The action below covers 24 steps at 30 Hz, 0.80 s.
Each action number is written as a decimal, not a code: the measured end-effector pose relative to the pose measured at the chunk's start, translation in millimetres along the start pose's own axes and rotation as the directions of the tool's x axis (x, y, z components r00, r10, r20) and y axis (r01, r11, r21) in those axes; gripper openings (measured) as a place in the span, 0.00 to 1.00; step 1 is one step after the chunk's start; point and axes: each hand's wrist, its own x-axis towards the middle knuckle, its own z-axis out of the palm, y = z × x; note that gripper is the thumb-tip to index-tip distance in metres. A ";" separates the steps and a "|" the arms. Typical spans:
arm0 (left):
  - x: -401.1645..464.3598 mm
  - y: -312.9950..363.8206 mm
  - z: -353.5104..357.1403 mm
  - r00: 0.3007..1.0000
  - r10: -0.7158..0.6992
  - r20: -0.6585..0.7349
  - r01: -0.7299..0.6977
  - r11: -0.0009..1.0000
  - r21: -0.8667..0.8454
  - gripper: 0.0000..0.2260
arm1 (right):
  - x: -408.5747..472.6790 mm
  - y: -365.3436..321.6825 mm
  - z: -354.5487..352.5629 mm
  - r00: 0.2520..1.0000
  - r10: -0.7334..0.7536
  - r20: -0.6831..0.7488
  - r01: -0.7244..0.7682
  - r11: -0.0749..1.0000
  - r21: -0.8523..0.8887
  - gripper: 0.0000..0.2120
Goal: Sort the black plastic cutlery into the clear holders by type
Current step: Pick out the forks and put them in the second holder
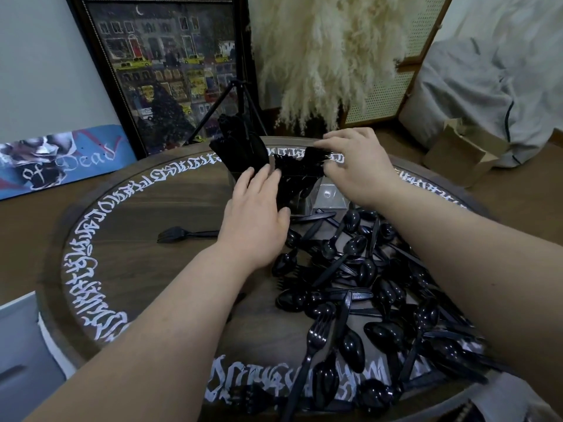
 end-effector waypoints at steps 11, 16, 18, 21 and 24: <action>0.8 -0.6 1.9 1.000 0.012 0.005 -0.012 1.000 0.024 0.27 | 12.7 13.5 -5.1 0.972 -0.004 0.236 0.021 0.997 -0.069 0.25; 1.4 0.2 3.6 1.000 0.023 0.001 -0.023 0.999 0.029 0.26 | 4.9 -0.4 -7.0 0.995 -0.069 0.077 0.071 0.997 -0.029 0.22; 1.6 -0.2 4.0 1.000 0.021 -0.001 -0.021 0.999 0.029 0.26 | -1.7 -7.4 -5.6 0.996 -0.071 0.059 0.070 0.997 0.019 0.24; 1.8 -1.3 4.4 1.000 0.031 0.003 -0.031 0.999 0.037 0.26 | -7.7 -8.8 0.1 0.996 -0.061 0.068 0.059 0.998 0.025 0.26; 0.2 -1.9 3.3 0.999 0.039 0.016 -0.040 0.999 0.020 0.26 | -14.3 -5.7 0.0 0.999 -0.029 0.044 0.028 0.999 0.026 0.27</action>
